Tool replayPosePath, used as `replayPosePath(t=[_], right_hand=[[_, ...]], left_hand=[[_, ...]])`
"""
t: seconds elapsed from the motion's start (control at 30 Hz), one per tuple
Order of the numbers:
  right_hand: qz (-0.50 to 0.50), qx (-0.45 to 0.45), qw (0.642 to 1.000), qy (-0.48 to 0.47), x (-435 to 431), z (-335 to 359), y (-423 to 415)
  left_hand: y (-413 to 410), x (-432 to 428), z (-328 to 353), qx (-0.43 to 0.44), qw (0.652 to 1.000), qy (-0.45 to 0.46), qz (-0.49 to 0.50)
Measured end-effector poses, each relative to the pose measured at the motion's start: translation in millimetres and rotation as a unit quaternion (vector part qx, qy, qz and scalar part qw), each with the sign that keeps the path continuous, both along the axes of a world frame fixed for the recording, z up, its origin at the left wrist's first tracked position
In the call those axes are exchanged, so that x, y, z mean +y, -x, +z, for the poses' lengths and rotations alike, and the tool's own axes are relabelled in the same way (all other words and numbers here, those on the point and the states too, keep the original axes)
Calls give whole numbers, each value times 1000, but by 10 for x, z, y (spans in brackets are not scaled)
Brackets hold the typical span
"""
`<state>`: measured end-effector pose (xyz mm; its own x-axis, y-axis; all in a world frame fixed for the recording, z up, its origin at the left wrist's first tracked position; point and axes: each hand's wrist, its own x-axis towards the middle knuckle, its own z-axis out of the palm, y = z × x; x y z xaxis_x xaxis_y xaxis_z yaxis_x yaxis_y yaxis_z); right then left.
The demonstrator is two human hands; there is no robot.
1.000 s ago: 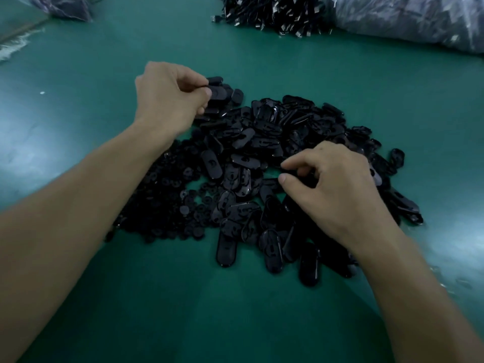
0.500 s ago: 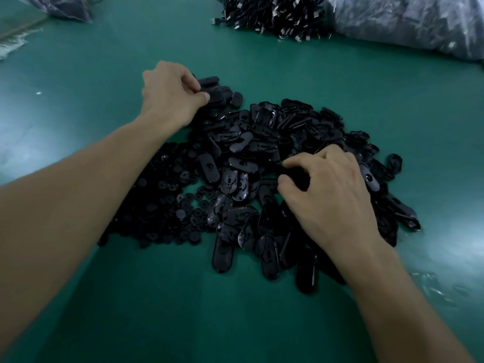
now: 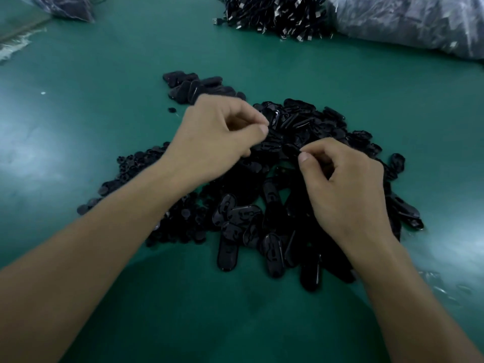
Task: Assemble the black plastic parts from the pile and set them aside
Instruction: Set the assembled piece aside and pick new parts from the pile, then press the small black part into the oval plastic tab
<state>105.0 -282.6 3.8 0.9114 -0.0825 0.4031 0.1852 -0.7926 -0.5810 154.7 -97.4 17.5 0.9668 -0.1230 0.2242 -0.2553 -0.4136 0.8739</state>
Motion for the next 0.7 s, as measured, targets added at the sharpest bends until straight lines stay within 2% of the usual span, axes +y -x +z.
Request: replayPosePath(t=[0.13,0.3,0.57,0.7], right_hand=[[26,-40,997,-68,-16,58,3],[124,-8,977,-175,-8,125,3],[182,6,954,-238,1,134,17],[172,22,931,-322,3,122,12]], left_hand=[[123,-18,-58,23,999,17,-47],[194,-1,1,50,990,95,-96],[209,-2,8,76,979,156,-107],[173,26,-2,89,977,173,-86]])
